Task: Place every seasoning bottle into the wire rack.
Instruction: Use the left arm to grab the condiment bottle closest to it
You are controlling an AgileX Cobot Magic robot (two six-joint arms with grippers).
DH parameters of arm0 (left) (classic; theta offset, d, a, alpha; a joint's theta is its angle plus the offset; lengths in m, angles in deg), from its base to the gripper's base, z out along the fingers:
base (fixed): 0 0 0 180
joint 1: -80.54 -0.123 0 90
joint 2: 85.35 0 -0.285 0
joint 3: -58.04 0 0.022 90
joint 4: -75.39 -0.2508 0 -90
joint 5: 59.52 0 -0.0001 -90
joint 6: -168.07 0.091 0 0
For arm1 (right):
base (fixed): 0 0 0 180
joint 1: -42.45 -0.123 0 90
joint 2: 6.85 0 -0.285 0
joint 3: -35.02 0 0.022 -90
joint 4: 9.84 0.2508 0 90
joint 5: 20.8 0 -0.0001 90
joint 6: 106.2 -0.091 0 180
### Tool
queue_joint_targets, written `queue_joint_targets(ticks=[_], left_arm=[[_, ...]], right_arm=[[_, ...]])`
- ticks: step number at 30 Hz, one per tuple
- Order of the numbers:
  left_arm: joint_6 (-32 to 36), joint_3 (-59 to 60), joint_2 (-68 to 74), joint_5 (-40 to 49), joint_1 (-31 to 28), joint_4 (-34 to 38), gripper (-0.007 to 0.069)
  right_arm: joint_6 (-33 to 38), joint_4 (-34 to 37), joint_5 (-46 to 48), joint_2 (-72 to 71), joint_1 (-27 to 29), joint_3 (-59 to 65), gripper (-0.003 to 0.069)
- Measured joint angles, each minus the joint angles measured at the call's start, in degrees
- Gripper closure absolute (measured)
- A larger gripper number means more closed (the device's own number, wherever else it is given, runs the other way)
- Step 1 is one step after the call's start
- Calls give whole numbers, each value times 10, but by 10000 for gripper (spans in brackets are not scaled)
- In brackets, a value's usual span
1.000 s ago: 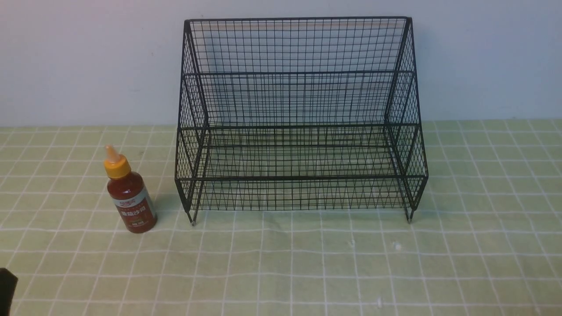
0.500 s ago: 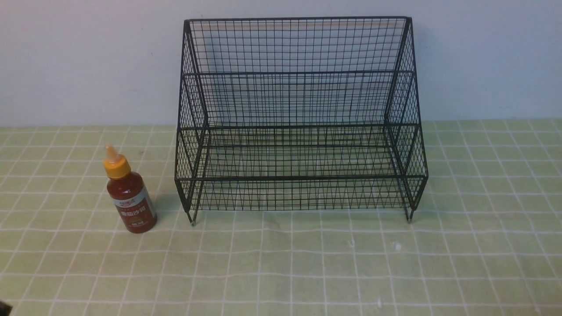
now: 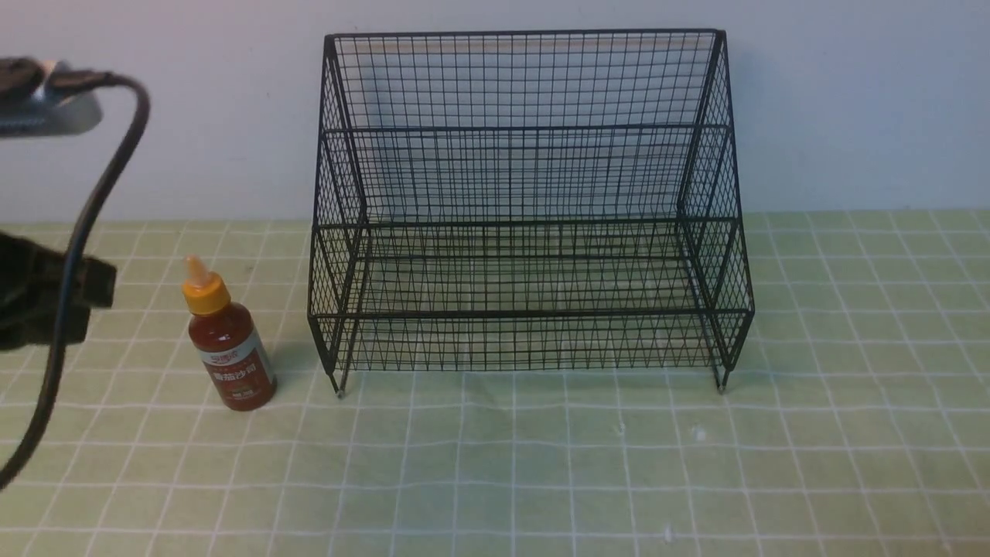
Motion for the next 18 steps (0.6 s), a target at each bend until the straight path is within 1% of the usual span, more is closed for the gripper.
queue_joint_targets(ticks=[4,8,10,13,14,15,16,18], left_arm=[[16,-82,97,39,0,-1,631],[21,-115,145,38,0,-2,627],[31,-124,170,26,0,-2,608],[52,-129,202,-25,0,-2,509],[53,-130,206,-27,0,-2,493],[60,-130,215,-41,0,-2,446],[66,-130,229,-56,0,-5,360],[70,-130,247,-70,0,-12,244]], right_arm=[[0,0,0,0,0,0,673],[0,0,0,0,0,0,673],[0,0,0,0,0,0,673],[0,0,0,0,0,0,673],[0,0,0,0,0,0,673],[0,0,0,0,0,0,673],[0,0,0,0,0,0,673],[0,0,0,0,0,0,673]])
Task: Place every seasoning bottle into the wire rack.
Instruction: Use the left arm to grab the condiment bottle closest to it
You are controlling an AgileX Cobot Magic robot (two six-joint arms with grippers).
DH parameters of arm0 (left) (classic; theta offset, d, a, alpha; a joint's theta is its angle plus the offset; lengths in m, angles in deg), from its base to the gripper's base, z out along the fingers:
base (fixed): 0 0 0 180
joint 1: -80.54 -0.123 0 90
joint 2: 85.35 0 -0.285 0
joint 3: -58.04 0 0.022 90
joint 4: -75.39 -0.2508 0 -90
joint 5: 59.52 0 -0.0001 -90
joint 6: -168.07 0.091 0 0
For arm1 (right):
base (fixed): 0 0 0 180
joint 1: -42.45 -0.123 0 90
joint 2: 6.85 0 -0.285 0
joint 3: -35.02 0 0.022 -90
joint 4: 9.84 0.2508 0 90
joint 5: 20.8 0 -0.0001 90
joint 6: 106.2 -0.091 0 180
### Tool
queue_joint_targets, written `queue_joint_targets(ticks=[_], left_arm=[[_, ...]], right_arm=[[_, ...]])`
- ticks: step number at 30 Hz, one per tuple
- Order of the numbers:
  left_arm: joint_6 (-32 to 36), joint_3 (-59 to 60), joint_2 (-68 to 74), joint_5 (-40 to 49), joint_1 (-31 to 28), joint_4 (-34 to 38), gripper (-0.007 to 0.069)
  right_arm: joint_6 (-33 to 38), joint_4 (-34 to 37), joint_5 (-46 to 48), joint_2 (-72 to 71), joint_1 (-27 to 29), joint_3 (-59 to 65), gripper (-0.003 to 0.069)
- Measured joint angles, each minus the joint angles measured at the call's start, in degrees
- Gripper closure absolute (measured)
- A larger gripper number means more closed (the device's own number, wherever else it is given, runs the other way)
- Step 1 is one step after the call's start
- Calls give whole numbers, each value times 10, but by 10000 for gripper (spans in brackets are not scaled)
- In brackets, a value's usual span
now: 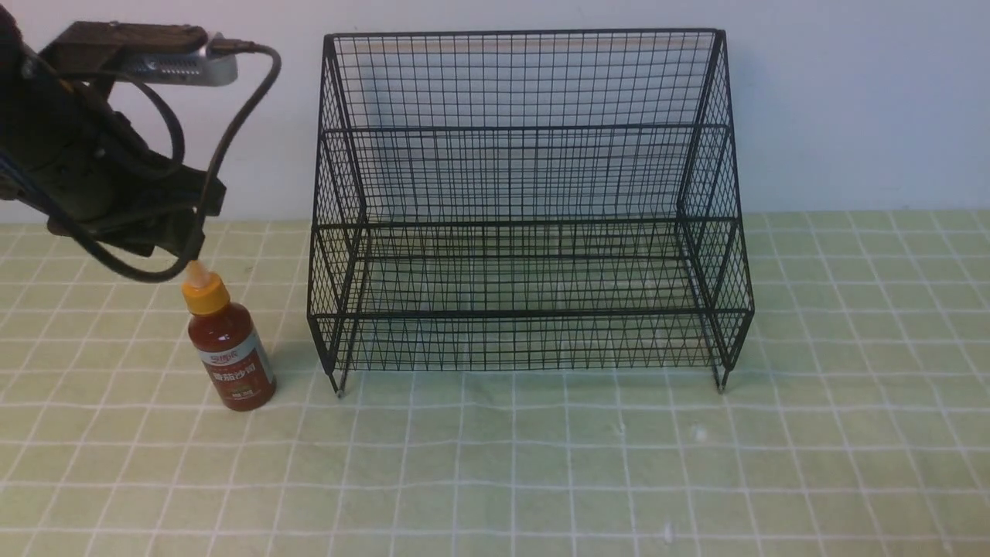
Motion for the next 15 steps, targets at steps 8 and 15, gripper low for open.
queue_joint_targets(ticks=[8,15], left_arm=[[-8,0,80,-55,0,-13,-3],[-26,0,117,-68,0,-14,121]], right_arm=[[0,0,0,0,0,0,673],[0,0,0,0,0,0,673]])
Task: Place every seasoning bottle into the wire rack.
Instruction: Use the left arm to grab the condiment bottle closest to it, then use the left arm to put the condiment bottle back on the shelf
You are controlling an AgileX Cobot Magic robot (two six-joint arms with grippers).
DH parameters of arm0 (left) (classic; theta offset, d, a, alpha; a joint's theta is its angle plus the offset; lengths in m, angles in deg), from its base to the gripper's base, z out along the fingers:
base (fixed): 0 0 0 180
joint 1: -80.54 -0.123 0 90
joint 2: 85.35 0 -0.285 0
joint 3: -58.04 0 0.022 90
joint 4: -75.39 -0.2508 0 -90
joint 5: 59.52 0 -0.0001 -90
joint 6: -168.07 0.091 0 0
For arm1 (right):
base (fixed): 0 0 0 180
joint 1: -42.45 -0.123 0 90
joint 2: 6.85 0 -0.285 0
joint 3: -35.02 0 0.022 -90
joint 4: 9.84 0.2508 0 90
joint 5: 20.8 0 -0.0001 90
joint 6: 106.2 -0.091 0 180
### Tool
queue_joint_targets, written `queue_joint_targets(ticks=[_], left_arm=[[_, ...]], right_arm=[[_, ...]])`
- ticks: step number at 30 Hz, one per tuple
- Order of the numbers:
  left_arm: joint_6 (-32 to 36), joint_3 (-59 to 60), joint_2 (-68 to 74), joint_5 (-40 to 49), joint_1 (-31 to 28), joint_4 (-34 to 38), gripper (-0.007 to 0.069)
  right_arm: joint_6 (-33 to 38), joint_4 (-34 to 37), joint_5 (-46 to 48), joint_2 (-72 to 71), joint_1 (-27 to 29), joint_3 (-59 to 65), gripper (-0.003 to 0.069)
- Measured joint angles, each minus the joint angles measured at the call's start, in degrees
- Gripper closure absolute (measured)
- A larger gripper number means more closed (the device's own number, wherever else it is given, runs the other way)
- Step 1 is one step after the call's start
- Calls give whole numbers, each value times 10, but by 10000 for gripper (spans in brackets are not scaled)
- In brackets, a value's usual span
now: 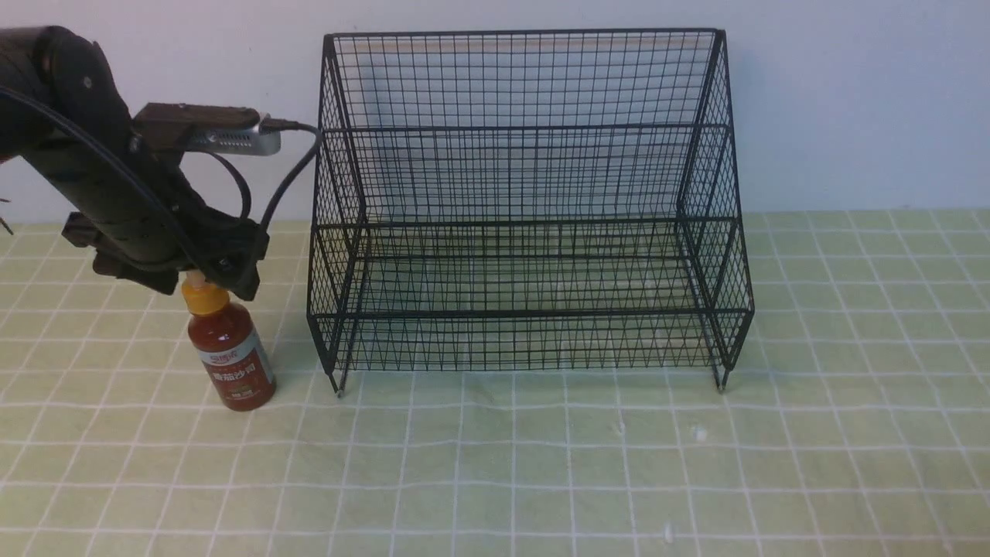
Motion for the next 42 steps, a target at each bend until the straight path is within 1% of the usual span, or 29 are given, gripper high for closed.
queue_joint_targets(ticks=[1,2,4,7,12,14,17,18,23,24,26,29,31,35,42], left_arm=[[0,0,1,1,0,0,152],[0,0,1,6,0,-1,237],[0,0,1,10,0,-2,354],[0,-3,1,17,0,-7,342],[0,-22,-17,70,0,-29,342],[0,-57,-52,97,0,-34,342],[0,-89,-87,113,6,-34,342],[0,-118,-111,120,17,-36,342],[-15,-182,-151,136,75,-33,342],[-16,-182,-151,137,78,-33,342],[-30,-194,-153,133,113,-31,342],[-36,-195,-140,127,148,-24,342],[-37,-195,-125,119,161,-23,342],[-38,-195,-82,101,174,-24,342],[-40,-195,-28,84,176,-25,342]], right_arm=[[0,0,0,0,0,0,673],[0,0,0,0,0,0,673],[0,0,0,0,0,0,673],[0,0,0,0,0,0,673],[0,0,0,0,0,0,673],[0,0,0,0,0,0,673],[0,0,0,0,0,0,673],[0,0,0,0,0,0,673],[0,0,0,0,0,0,673],[0,0,0,0,0,0,673],[0,0,0,0,0,0,673],[0,0,0,0,0,0,673],[0,0,0,0,0,0,673],[0,0,0,0,0,0,673],[0,0,0,0,0,0,673]])
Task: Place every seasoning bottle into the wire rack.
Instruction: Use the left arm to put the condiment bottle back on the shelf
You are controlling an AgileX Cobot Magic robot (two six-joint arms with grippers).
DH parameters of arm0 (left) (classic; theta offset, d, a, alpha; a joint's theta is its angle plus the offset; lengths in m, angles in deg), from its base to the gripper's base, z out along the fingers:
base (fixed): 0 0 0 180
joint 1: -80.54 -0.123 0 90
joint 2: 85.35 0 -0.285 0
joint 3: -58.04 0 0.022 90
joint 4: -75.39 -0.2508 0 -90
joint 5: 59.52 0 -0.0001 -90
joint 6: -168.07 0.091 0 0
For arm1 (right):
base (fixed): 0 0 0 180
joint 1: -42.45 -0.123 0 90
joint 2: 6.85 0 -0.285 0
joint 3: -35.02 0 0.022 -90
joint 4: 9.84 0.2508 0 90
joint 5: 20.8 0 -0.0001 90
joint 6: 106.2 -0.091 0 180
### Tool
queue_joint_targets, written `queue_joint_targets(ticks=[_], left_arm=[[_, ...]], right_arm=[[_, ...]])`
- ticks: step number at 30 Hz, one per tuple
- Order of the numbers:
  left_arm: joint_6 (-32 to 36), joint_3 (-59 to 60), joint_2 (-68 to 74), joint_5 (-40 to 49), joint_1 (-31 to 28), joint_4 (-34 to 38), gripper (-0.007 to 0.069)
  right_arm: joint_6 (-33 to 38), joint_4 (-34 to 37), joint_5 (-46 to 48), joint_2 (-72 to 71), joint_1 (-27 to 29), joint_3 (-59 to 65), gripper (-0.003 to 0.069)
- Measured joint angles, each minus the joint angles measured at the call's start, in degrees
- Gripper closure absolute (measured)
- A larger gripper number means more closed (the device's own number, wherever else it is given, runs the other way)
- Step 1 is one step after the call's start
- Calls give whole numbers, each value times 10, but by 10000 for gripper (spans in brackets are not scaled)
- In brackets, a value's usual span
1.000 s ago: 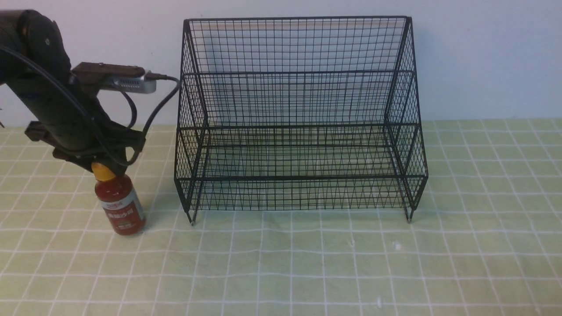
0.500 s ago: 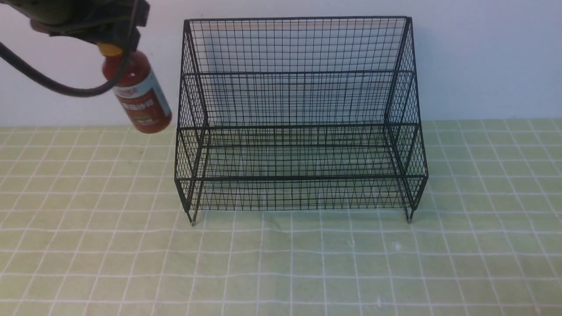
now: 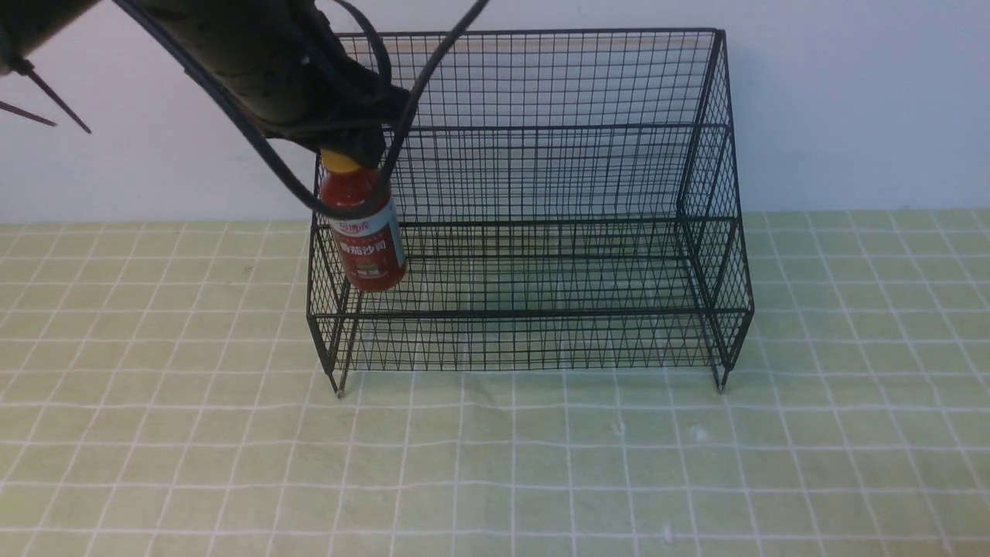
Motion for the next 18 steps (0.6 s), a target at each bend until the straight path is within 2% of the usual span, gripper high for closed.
queue_joint_targets(ticks=[18], left_arm=[[-1,-1,97,19,1,0,342]], right_arm=[[0,0,0,0,0,0,673]])
